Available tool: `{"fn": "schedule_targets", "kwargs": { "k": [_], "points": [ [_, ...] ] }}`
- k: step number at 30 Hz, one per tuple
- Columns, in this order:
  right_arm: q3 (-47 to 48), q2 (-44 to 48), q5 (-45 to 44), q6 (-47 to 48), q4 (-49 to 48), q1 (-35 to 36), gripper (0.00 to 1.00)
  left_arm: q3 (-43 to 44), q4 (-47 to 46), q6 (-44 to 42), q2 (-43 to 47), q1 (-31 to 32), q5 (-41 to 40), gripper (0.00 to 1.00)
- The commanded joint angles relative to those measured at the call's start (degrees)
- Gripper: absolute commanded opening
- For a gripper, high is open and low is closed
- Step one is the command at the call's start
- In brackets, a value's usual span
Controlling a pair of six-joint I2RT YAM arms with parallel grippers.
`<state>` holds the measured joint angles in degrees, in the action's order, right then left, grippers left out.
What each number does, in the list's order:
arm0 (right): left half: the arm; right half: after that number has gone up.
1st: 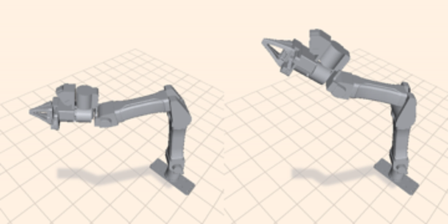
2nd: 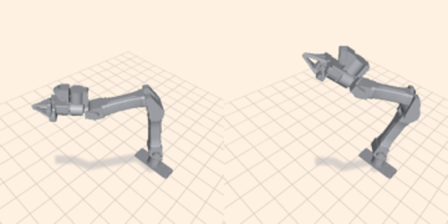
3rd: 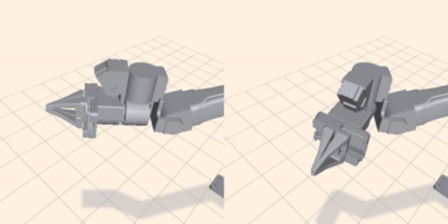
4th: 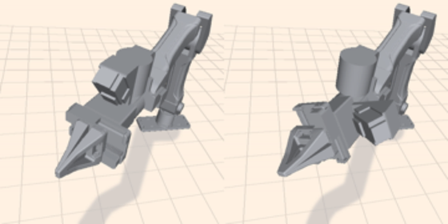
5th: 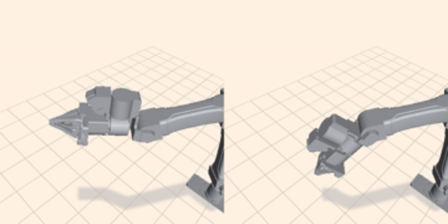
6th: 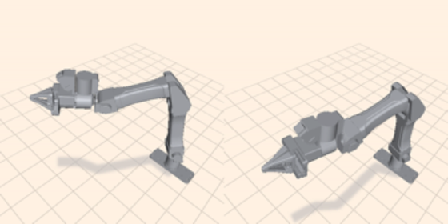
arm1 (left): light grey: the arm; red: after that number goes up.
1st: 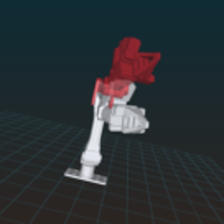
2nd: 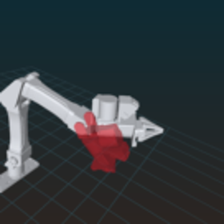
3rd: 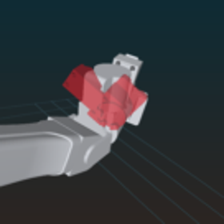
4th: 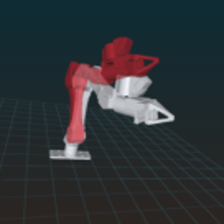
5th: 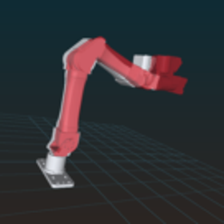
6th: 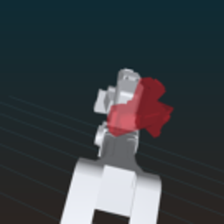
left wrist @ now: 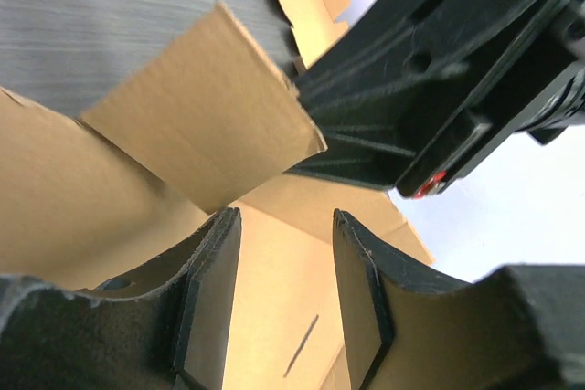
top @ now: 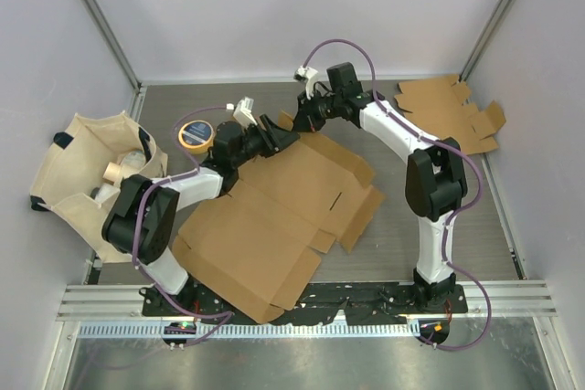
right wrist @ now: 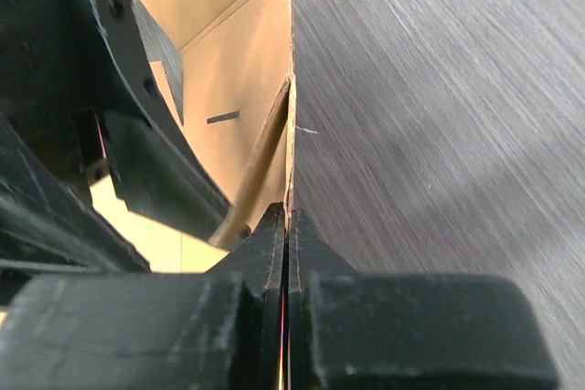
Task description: Fold the paper box
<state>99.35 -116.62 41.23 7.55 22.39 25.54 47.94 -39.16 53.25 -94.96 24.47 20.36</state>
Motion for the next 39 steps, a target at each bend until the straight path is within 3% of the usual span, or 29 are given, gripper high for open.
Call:
{"fn": "schedule_targets", "kwargs": {
  "k": [1,6,9,13,16,21,25,29,31,36,37,39],
  "points": [
    [1.02,4.47,1.83,0.09,-4.90,0.74,0.01,1.27,0.48,-1.14,0.66,1.37,0.21,0.48],
    [0.32,5.17,2.54,0.45,-4.29,1.35,0.01,4.52,3.02,-3.41,-1.72,1.20,-0.94,0.48],
    [0.31,5.79,-3.77,3.25,-1.66,1.27,0.01,5.76,5.58,-5.52,0.20,1.20,-0.93,0.48],
    [1.28,6.22,-10.20,10.35,4.75,1.18,0.01,-2.21,10.49,-10.79,9.15,1.11,-2.16,0.48],
    [1.46,6.58,-11.70,13.80,7.83,0.48,0.01,-11.01,17.96,-12.82,19.35,1.20,-7.07,0.62],
    [3.13,5.88,-6.53,23.19,13.10,-0.31,0.01,-15.08,38.95,-14.14,32.89,1.11,-24.01,0.70],
    [9.53,1.85,4.18,31.28,25.63,-2.07,0.01,-11.21,50.04,-15.90,33.00,-0.12,-25.02,0.76],
    [23.04,-5.71,5.61,36.21,38.76,-2.51,0.01,-11.29,47.52,-16.16,31.94,-3.28,-18.08,0.77],
    [25.18,-8.18,5.44,36.92,41.93,-2.51,0.01,-11.29,44.45,-16.60,30.11,-4.69,-14.85,0.77],
    [21.06,-6.08,5.35,35.87,37.82,-2.60,0.01,-9.27,37.85,-17.31,22.55,-5.13,-7.36,0.70],
    [20.71,-5.47,5.26,35.52,36.94,-2.60,0.01,-9.18,35.92,-17.13,21.58,-5.13,-6.57,0.62],
    [20.71,-5.46,4.83,35.08,36.67,-2.86,0.01,-8.75,35.03,-16.52,19.03,-4.78,-6.03,0.58]
  ]
}}
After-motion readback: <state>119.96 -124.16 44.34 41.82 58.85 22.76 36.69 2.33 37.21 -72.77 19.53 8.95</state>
